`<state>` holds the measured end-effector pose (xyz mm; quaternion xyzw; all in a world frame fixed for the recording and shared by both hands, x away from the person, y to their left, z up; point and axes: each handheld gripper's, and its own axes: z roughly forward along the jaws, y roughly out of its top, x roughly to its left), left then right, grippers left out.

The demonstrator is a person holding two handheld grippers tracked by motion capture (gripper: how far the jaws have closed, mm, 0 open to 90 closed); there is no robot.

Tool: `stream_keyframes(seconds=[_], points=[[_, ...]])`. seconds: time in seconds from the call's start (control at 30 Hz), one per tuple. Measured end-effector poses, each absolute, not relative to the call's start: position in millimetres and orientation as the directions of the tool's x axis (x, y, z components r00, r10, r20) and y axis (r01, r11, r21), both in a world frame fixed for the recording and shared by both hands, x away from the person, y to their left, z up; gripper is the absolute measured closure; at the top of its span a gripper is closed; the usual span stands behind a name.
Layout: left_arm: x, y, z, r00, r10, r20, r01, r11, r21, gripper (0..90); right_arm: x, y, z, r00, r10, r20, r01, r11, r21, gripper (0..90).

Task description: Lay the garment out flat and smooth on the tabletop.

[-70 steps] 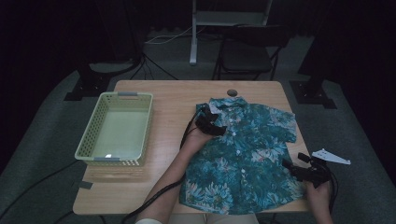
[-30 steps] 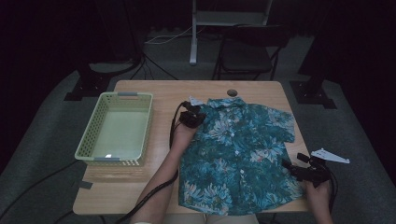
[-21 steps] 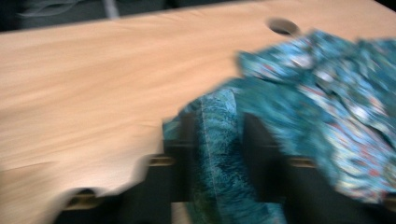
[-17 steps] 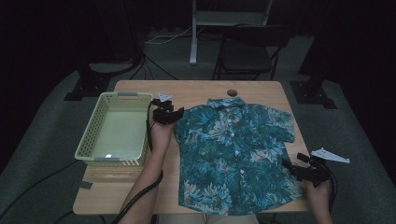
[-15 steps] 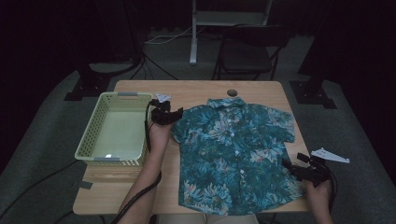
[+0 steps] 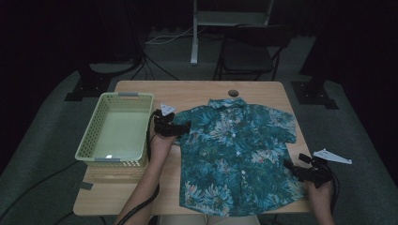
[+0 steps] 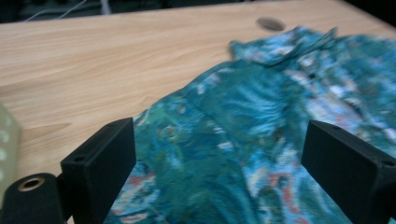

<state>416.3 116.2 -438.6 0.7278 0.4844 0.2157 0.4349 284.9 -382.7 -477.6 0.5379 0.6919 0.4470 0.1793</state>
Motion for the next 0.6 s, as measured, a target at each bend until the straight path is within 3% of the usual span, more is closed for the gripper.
stream_keyframes(seconds=[0.33,0.6], points=[[376,122,-449,0.528,0.840,-0.128,0.419,-0.126,0.899,11.1,284,-382,-478,-0.355,0.906,0.230,0.583,0.022,0.812,14.3],[344,131,-459,0.561,0.815,-0.148,0.437,-0.140,0.889,11.1,284,-381,-478,-0.352,0.909,0.224,0.584,0.026,0.811,14.3]])
